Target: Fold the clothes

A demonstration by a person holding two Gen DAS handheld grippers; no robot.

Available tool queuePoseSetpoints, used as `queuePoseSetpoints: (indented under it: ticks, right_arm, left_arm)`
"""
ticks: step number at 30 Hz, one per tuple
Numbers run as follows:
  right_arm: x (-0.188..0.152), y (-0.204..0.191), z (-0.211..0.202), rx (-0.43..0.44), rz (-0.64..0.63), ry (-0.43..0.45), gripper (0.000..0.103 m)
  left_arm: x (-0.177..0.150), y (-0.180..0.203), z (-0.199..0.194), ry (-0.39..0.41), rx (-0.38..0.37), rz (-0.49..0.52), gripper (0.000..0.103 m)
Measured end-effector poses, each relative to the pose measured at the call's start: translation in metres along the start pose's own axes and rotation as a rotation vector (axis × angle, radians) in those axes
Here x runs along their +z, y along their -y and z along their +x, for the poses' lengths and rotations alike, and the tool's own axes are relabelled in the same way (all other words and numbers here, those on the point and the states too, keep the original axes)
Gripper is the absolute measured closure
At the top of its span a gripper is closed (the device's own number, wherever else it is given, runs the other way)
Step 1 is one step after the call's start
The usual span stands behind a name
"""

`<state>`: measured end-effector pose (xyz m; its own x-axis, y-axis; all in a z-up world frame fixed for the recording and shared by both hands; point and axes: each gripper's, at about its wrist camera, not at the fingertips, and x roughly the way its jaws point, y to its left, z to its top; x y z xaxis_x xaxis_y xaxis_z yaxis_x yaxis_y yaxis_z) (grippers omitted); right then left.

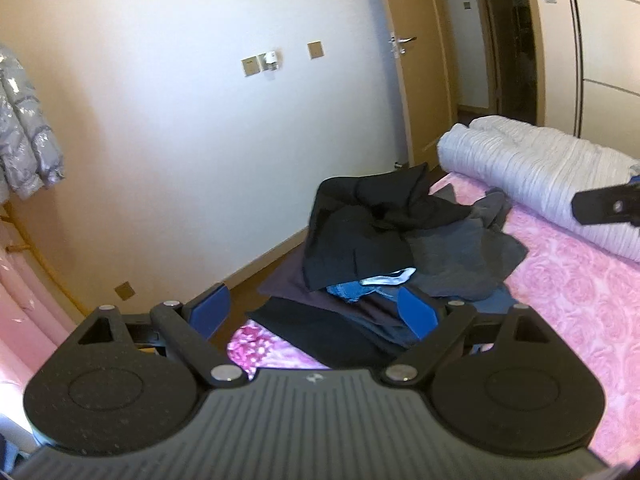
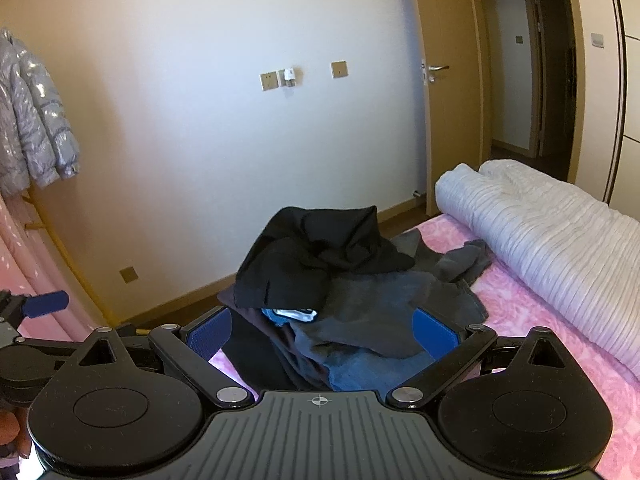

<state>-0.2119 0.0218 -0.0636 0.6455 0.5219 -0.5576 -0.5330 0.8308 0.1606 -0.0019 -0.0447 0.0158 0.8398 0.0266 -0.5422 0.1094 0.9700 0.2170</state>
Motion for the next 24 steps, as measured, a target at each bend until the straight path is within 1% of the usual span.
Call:
queuePoseSetpoints:
  ticks: [4,15,24]
  right_arm:
    - [0.000,-0.003,0.004,0.001,-0.011,-0.015,0.003]
    - [-0.001,-0.011,0.016,-0.011,-0.033,-0.061,0.003]
    - [-0.003,-0.014,0.023,-0.014,-0.029,-0.083,0.003]
  left_arm:
    - [0.000,-0.002,0.004,-0.012,-0.015,-0.018,0.014]
    - [-0.001,-0.016,0.015,-0.035,-0.025,-0.087,0.014]
    - [-0.012,-0.019,0.015,-0.059,-0.035,-0.099,0.014]
